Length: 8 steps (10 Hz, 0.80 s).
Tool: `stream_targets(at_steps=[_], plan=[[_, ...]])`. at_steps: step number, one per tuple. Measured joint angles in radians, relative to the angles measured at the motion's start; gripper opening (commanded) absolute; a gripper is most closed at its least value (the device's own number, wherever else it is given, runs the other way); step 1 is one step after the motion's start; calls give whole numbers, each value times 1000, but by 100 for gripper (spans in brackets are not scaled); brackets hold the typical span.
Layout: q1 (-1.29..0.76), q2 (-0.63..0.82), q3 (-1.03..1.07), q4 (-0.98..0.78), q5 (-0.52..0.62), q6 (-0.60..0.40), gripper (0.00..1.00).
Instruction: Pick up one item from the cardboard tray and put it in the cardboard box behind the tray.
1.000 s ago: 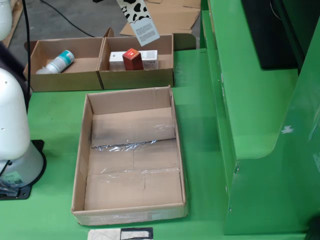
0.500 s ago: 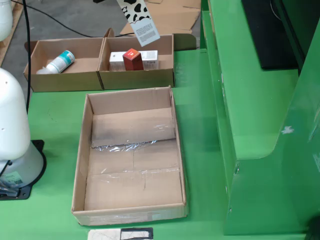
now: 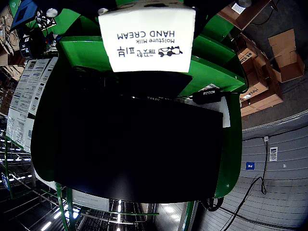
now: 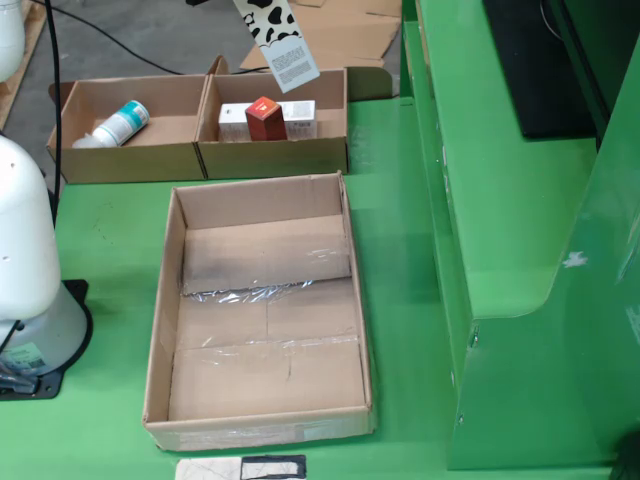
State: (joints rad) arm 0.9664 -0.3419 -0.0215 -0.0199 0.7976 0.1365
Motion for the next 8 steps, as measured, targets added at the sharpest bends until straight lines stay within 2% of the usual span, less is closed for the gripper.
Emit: stream_targets(at_steps=[8], plan=[[6,0,0,9,-2,-5,0]])
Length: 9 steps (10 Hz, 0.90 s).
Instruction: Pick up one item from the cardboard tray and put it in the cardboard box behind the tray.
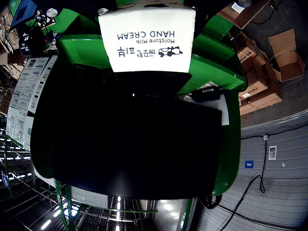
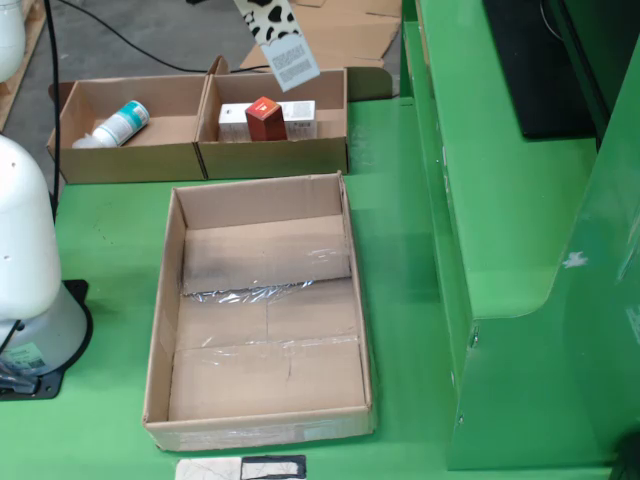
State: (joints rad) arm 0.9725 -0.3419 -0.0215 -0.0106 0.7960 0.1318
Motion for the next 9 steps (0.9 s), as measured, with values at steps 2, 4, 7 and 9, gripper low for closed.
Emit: stream_targets(at_steps=[2,4,7,9], plan=[[57,-100,2,135,-18,-103,0],[40,-198,0,357,140,-188,0],[221,-259,0,511,164,-208,0],[256,-289,2,512,150,-227,0]])
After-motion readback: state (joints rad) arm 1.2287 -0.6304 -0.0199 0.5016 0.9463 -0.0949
